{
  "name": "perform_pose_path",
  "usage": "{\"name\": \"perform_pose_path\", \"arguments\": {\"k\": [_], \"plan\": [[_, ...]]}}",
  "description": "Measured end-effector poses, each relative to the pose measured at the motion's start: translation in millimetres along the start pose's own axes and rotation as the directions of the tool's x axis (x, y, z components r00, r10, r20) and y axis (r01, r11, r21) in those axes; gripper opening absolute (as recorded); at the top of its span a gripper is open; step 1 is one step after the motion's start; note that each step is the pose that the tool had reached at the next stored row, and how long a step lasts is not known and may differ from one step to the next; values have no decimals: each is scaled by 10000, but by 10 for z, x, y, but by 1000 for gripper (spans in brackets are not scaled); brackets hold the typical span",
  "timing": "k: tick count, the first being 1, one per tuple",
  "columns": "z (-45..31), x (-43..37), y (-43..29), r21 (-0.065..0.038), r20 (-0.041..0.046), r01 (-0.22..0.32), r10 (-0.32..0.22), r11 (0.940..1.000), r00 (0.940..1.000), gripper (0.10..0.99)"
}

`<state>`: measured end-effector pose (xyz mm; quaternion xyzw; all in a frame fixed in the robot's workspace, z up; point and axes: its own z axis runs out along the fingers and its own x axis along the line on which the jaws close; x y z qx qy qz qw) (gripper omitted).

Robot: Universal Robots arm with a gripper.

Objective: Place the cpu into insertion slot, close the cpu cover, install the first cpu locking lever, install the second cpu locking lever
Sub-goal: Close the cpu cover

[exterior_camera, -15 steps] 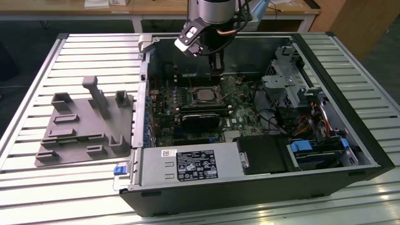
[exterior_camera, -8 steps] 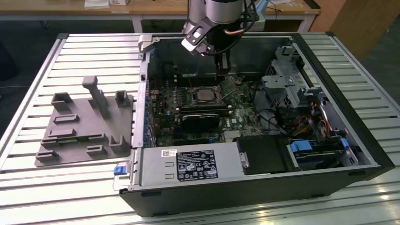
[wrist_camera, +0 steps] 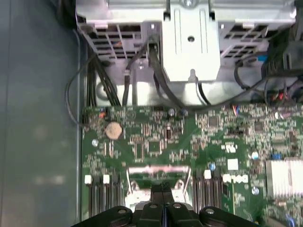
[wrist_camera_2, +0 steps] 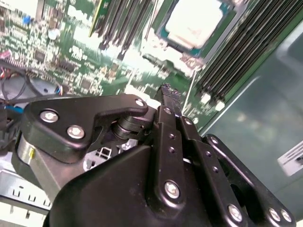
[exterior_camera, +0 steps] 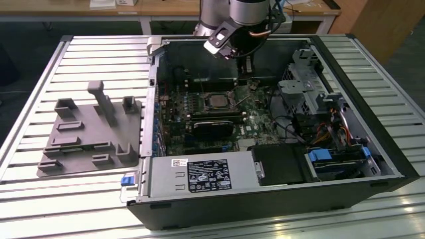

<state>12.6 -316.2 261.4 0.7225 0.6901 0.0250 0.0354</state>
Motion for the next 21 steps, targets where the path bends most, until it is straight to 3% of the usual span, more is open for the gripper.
{"name": "perform_pose_path", "arguments": {"k": [11, 19, 20, 21], "plan": [[33, 17, 356, -1, -3, 0, 0, 10000, 10000, 102], [124, 22, 434, 21, -2, -1, 1, 10000, 10000, 102], [202, 23, 438, 81, 2, 1, -1, 10000, 10000, 102], [229, 24, 437, 107, 2, 1, -1, 9999, 10000, 102]]}}
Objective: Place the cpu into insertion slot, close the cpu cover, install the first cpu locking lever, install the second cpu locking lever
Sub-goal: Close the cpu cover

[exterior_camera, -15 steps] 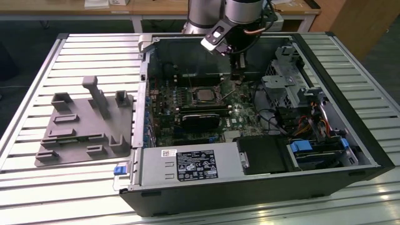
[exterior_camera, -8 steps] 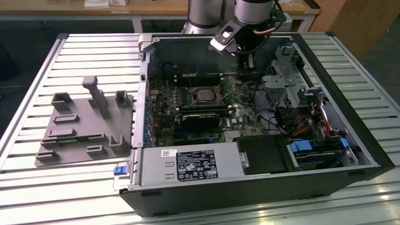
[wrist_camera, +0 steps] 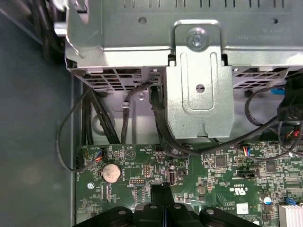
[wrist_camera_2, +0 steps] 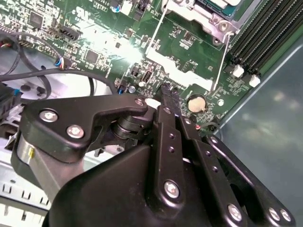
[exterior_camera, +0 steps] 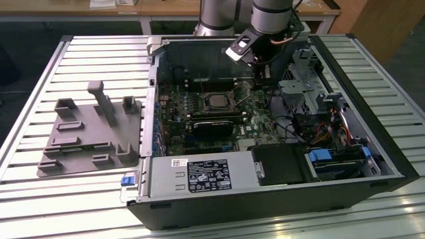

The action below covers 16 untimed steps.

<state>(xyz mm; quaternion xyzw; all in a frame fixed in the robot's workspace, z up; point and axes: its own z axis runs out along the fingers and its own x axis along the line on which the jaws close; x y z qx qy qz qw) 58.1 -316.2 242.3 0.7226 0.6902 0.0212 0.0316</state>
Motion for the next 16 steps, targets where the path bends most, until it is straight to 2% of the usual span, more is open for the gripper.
{"name": "perform_pose_path", "arguments": {"k": [4, 12, 14, 15, 16], "plan": [[45, 1, -2, 42, 2, 0, 0, 10000, 10000, 102], [48, 1, -2, 56, 4, 2, -2, 10000, 10000, 102], [49, 1, -1, 159, 6, 3, -3, 9999, 10000, 102], [49, 1, 0, 260, 12, 4, -4, 9997, 10000, 102], [50, 1, 3, 405, 20, 6, -7, 9992, 10000, 102]]}}
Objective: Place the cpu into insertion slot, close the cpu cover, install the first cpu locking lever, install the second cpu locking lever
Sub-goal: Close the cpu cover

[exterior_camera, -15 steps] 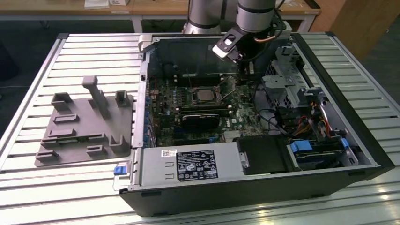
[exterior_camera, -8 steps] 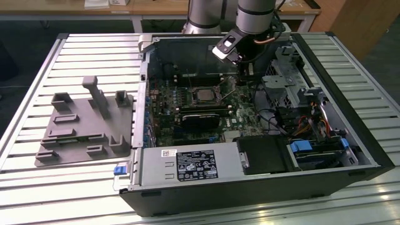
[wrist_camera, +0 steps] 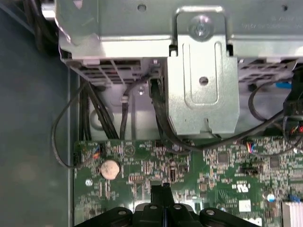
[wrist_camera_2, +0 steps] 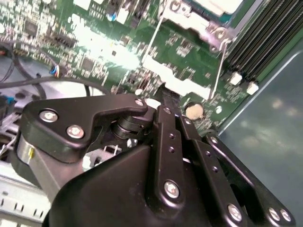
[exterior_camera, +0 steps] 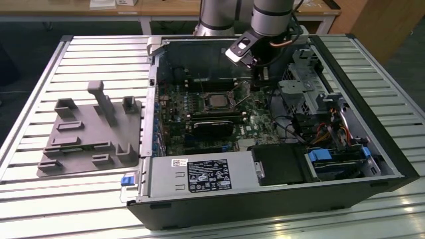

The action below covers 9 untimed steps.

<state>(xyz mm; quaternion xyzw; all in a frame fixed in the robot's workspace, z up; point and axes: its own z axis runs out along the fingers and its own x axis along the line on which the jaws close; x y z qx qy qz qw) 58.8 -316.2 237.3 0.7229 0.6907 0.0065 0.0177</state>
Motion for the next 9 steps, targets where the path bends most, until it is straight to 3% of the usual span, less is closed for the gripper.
{"name": "perform_pose_path", "arguments": {"k": [5, 9], "plan": [[3, 1, 13, 650, 28, 10, -12, 9979, 10000, 102], [2, 1, 13, 703, 31, 11, -13, 9975, 10000, 102]]}}
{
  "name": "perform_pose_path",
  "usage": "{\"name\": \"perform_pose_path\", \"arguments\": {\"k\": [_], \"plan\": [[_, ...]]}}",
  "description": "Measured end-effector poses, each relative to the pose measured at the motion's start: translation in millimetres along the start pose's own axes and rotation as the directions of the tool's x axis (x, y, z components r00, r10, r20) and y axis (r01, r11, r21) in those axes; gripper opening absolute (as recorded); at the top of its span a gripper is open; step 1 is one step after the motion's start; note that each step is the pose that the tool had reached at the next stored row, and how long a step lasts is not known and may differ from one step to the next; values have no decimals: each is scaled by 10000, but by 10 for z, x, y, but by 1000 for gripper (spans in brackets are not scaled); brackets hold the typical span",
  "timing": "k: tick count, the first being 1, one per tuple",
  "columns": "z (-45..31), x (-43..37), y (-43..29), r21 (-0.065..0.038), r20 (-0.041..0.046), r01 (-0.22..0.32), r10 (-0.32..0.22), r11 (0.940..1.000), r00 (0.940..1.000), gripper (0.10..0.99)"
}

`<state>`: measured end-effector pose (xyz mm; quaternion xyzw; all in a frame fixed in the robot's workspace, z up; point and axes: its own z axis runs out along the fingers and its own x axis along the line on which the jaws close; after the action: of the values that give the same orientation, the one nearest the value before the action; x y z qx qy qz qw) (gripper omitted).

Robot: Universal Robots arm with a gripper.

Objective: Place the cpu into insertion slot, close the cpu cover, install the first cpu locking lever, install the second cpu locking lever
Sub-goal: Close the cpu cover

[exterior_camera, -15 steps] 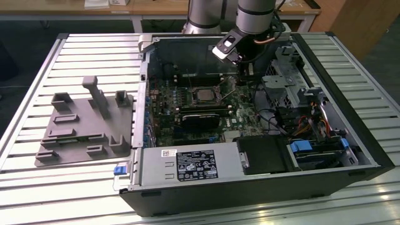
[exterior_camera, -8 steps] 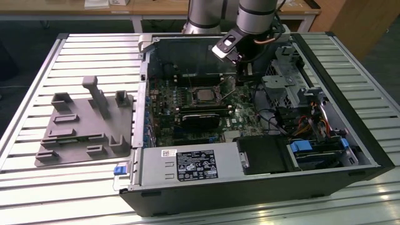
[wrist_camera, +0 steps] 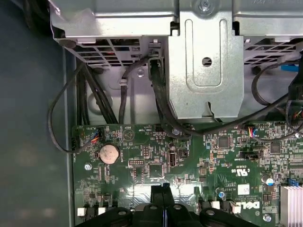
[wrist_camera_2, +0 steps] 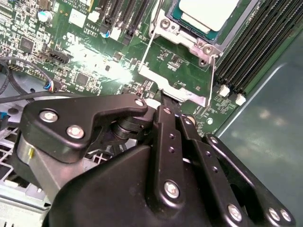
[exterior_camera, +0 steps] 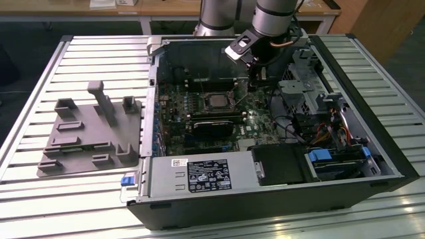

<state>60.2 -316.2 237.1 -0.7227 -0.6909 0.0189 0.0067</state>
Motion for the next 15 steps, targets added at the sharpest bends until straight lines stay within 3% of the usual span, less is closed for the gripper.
{"name": "perform_pose_path", "arguments": {"k": [5, 15], "plan": [[1, -1, -14, 3, -1, 1, -1, 10000, 10000, 102], [6, -7, -148, -94, -5, -1, 1, 10000, 10000, 102]]}}
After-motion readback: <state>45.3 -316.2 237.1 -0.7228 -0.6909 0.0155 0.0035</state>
